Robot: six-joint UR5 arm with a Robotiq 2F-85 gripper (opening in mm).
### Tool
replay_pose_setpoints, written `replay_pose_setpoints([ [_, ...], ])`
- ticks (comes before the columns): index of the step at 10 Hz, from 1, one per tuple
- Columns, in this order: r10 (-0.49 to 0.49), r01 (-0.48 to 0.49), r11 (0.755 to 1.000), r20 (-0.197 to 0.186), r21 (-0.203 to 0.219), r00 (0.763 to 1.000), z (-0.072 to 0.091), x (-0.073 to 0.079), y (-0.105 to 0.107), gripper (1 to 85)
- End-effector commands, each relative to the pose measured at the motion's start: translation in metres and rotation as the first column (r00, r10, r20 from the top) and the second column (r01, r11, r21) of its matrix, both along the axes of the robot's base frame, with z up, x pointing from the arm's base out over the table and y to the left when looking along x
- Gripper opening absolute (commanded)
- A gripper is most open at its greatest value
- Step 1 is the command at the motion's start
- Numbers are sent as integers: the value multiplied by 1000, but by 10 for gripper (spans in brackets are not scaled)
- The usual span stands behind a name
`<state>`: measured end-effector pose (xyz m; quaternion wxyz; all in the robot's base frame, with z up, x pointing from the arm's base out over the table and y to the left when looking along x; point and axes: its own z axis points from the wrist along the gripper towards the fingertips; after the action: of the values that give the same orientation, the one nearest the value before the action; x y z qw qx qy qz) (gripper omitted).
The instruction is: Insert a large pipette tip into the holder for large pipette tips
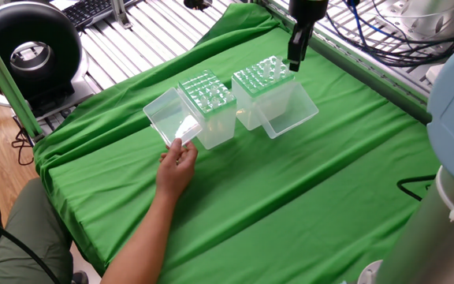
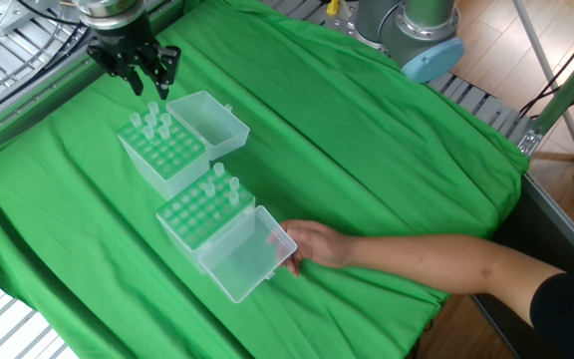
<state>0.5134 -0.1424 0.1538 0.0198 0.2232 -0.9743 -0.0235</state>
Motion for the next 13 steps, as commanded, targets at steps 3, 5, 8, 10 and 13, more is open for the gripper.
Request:
replay_pose_setpoints([
  [3, -8, 8, 1000, 25, 13, 1000, -8, 11, 6, 420],
  [5, -7, 7, 1000, 31, 17, 999, -10, 14, 7, 420],
  [8, -17, 16, 1000, 32, 16, 999, -12, 14, 11, 417],
  [10, -31, 30, 999, 36, 16, 999, -13, 15, 15, 407],
  [13, -37, 36, 999, 39, 18, 999, -13, 15, 16, 393],
])
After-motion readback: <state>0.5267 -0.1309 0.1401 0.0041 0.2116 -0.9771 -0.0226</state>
